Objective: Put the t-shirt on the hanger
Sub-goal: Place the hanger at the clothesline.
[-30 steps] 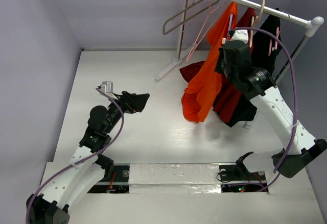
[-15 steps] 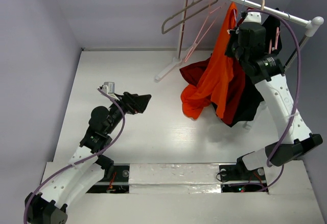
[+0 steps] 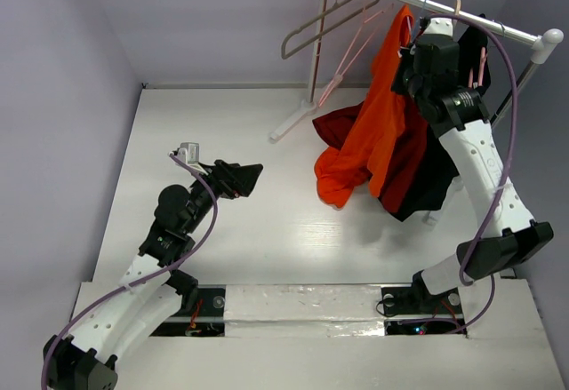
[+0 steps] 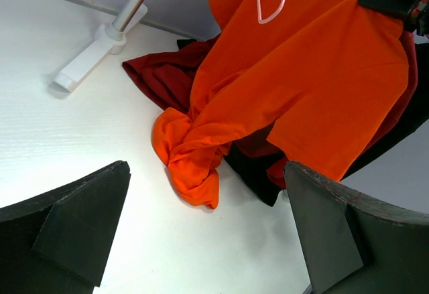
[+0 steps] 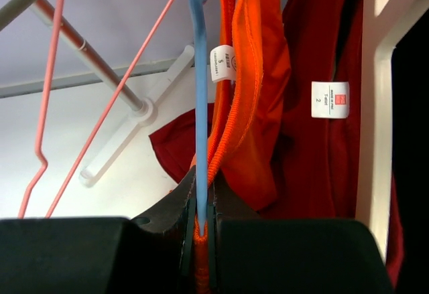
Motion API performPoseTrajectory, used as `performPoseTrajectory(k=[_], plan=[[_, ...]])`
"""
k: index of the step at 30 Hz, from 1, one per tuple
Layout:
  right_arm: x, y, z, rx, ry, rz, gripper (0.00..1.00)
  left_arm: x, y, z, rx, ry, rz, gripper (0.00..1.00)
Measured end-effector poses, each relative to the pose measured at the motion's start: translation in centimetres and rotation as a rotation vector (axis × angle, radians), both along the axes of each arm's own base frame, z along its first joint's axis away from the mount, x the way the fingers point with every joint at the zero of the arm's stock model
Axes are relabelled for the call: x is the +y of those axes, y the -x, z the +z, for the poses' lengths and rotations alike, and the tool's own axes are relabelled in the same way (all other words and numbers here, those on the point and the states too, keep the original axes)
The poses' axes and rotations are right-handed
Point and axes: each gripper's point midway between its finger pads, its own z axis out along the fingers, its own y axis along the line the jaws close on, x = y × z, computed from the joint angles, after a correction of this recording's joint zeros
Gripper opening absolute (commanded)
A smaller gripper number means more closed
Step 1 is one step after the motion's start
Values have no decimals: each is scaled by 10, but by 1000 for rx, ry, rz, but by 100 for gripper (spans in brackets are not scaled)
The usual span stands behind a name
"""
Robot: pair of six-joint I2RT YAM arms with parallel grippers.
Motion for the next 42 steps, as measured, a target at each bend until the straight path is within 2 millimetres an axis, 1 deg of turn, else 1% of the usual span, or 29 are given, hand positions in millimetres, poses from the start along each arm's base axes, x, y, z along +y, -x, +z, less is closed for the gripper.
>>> performPoseTrajectory(k=[3,9,12,21,26,27,28,29,31,32,33,34,35,37,38,42], plan=[[-1,-5,-5,8,2,-5,0,0,0,0,0,0,0,99],[-7,-22,-15,32,9,-28,0,0,0,0,0,0,0,99],[-9,-26,-21,46,12,-35,0,0,0,0,0,0,-1,99],[-10,-29,-23,49,13,-37,0,0,0,0,0,0,-1,99],[-12,-30,-33,67,18,-44,0,0,0,0,0,0,-1,99],[-12,-30,-36,72,19,-44,2,0,0,0,0,0,-1,99],[-12,-31,-39,75,20,-44,5,0,0,0,0,0,-1,99],[-12,-32,-40,76,21,-43,17,0,0,0,1,0,0,99],[-11,-32,-42,74,17,-42,36,0,0,0,0,0,0,99],[-10,-31,-43,75,15,-37,54,0,0,0,0,0,0,99],[-10,-31,-43,73,9,-37,64,0,0,0,1,0,0,99],[-10,-29,-42,72,11,-31,71,0,0,0,0,0,1,99],[-9,-27,-39,65,8,-26,83,0,0,0,1,0,2,99],[-9,-22,-31,47,-3,-18,95,0,-1,-2,5,-2,3,99],[-9,-17,-24,33,-11,-11,100,0,-2,-3,8,-4,3,99],[-10,8,12,-50,-49,13,100,0,-4,-6,19,-10,8,99]])
